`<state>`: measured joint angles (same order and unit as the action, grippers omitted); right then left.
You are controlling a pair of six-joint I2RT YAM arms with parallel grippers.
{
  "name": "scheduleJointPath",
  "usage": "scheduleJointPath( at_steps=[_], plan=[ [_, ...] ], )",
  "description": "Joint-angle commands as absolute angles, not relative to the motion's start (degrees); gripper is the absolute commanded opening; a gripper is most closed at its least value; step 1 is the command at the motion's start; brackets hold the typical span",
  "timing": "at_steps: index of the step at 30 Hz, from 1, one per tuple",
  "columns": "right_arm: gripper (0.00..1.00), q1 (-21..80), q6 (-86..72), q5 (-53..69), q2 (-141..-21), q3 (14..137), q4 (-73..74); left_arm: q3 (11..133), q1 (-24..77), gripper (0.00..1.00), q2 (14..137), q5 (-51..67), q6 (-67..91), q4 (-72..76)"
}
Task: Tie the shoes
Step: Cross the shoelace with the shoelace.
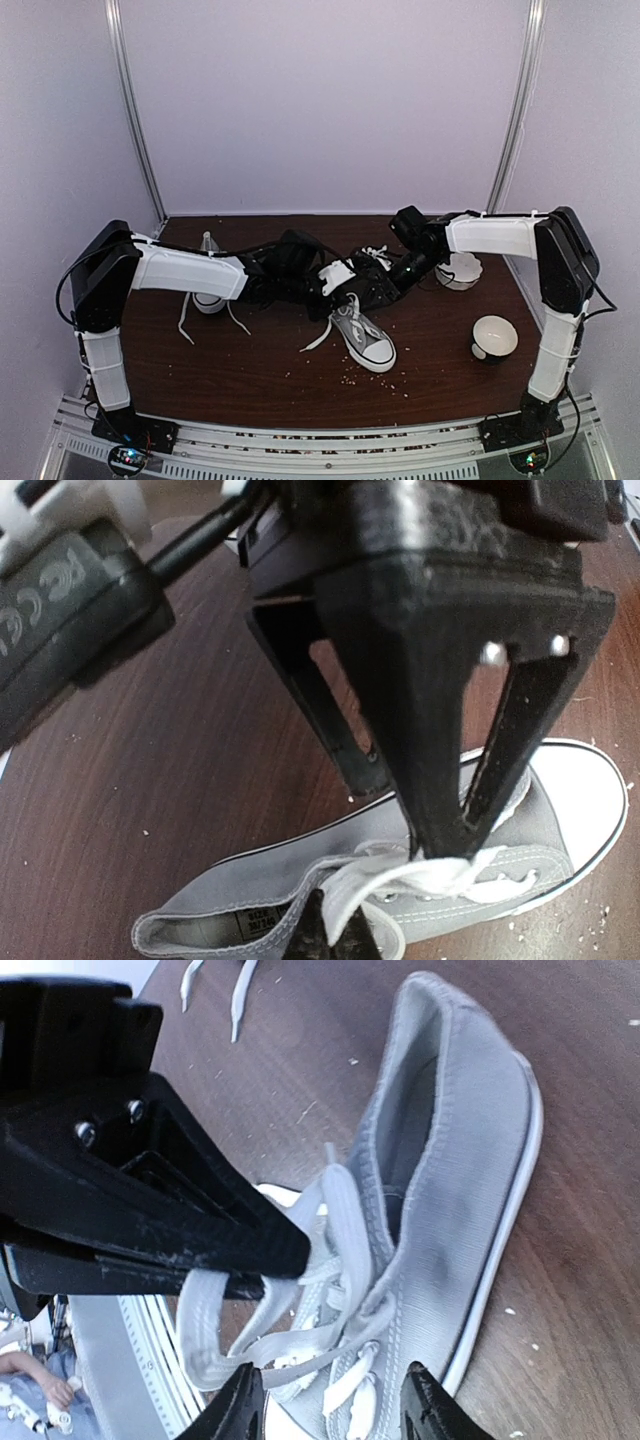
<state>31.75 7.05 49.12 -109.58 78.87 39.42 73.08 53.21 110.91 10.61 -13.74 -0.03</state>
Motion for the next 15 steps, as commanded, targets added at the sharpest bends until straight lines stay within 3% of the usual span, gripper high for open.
scheduleJointPath(
  at_steps=[1, 11, 15],
  plan=[
    [0.48, 31.03, 2.25, 44.69, -105.74, 76.84, 35.07, 73.40, 52.68, 0.00, 110.92, 10.05, -12.93, 2.90],
    [0.44, 30.15, -3.69, 40.08, -103.90, 74.06, 28.85, 73.47, 52.58, 0.00, 110.22, 10.34, -10.93, 3.56],
    [0.41, 30.00, -12.54, 32.84, -95.29, 63.52, 16.99, 73.18, 52.12, 0.00, 110.30, 10.50, -9.41, 4.35]
  ],
)
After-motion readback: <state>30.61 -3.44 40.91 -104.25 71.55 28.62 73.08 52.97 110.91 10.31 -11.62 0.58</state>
